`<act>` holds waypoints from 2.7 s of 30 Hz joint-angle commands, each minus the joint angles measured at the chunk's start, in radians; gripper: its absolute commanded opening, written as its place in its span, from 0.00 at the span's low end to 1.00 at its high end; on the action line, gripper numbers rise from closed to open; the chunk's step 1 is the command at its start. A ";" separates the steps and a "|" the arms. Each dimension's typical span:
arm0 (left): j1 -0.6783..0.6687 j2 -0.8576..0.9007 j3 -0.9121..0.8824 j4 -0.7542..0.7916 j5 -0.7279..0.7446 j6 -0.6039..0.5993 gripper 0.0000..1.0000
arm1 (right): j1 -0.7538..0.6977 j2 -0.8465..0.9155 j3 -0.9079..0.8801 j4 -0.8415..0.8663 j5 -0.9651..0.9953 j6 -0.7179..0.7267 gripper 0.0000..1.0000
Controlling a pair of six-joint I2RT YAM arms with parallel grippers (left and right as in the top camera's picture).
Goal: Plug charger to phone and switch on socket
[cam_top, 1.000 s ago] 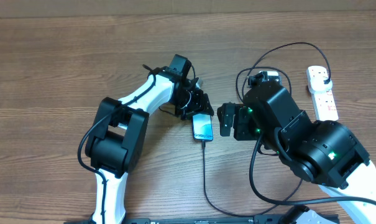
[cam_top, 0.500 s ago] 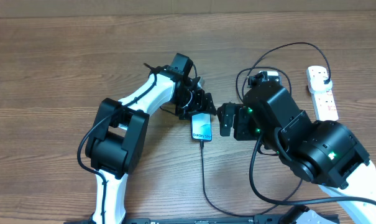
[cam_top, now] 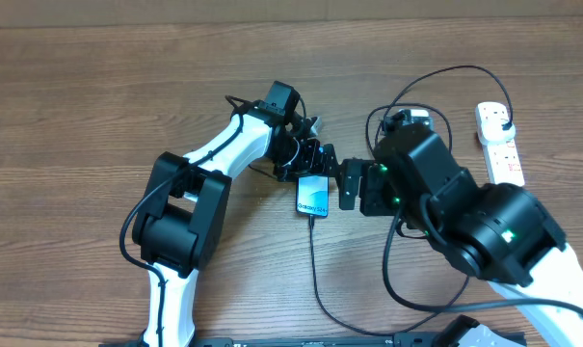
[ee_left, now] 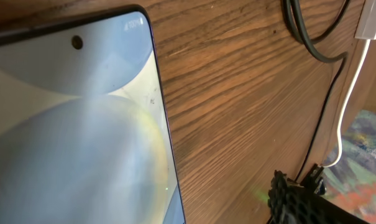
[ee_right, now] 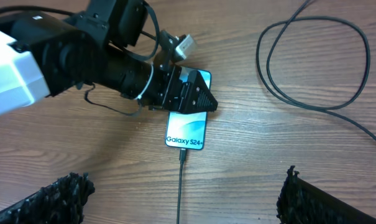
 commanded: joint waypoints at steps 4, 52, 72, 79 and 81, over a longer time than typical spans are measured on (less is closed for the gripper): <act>-0.008 0.104 -0.055 -0.032 -0.285 -0.161 1.00 | -0.002 0.058 -0.005 0.010 -0.001 0.004 1.00; -0.017 0.104 -0.049 -0.183 -0.504 -0.151 1.00 | -0.036 0.126 -0.004 0.070 0.192 0.399 1.00; -0.014 0.077 0.234 -0.595 -0.926 -0.237 1.00 | -0.627 0.126 -0.004 -0.105 0.096 0.418 1.00; -0.014 -0.103 0.290 -0.622 -0.936 -0.238 1.00 | -0.741 0.126 -0.004 -0.113 0.095 0.415 1.00; -0.014 -0.174 0.290 -0.623 -0.957 -0.241 1.00 | -0.767 0.126 -0.004 -0.119 0.092 0.415 1.00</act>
